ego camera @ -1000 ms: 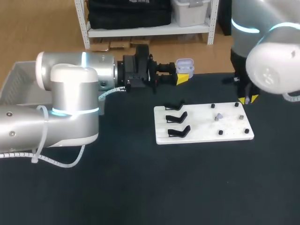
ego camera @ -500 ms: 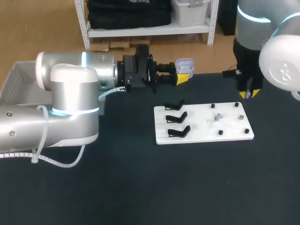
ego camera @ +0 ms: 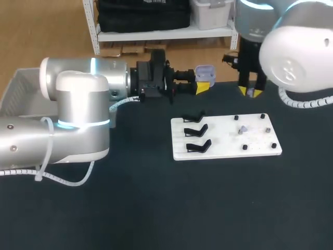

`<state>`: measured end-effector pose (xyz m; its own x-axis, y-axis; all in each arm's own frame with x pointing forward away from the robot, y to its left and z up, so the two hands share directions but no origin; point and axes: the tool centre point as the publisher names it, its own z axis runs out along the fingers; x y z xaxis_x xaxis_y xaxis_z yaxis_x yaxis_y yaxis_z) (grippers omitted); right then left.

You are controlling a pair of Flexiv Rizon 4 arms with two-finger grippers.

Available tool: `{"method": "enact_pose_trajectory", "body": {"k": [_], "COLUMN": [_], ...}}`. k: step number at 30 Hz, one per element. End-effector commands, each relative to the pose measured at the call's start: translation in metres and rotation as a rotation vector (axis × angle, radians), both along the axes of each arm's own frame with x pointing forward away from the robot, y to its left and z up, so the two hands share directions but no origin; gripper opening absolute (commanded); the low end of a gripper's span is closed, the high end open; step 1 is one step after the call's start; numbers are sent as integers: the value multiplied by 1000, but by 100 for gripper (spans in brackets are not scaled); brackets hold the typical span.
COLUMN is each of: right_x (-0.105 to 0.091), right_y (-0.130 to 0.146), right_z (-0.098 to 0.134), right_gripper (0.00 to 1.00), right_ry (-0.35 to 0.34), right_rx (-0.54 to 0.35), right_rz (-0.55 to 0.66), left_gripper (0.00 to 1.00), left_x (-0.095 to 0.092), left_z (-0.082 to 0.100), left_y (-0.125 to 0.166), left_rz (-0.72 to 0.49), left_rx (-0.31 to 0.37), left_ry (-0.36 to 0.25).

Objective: Pick up each earbud case from the left stands, insert the matching earbuds, close the lid, and place the case in the box.

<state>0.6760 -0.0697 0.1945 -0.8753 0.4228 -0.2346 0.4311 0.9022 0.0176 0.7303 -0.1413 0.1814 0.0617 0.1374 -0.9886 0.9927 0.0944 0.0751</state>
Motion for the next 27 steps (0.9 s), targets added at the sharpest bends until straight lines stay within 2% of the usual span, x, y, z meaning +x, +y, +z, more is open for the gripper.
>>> {"method": "enact_pose_trajectory", "body": {"k": [1, 7, 8, 14, 18, 23, 27], "right_x": [-3, -3, -4, -3, -1, 4, 11], "right_y": [-3, -3, 3, 23, 35, 50, 61], "right_z": [-1, -1, 3, 32, 48, 59, 59], "right_gripper": [0, 0, 0, 0, 0, 0, 0], "right_ry": [-108, -108, -78, -48, -36, -34, -38], "right_rx": [196, 196, 199, 200, 169, 138, 122], "right_rz": [-332, -332, -330, -221, -119, -44, -6], "left_gripper": [0, 0, 0, 0, 0, 0, 0], "left_x": [-1, -1, -1, -1, -1, -1, -1], "left_z": [-2, -2, -2, -2, -2, -2, -2], "left_y": [0, 0, 0, 0, 0, 0, 0], "left_rz": [5, 5, 5, 5, 5, 5, 5], "left_rx": [-9, -9, -9, -9, -9, -9, -9], "left_ry": [-7, -7, -7, -7, -7, -7, -7]}}
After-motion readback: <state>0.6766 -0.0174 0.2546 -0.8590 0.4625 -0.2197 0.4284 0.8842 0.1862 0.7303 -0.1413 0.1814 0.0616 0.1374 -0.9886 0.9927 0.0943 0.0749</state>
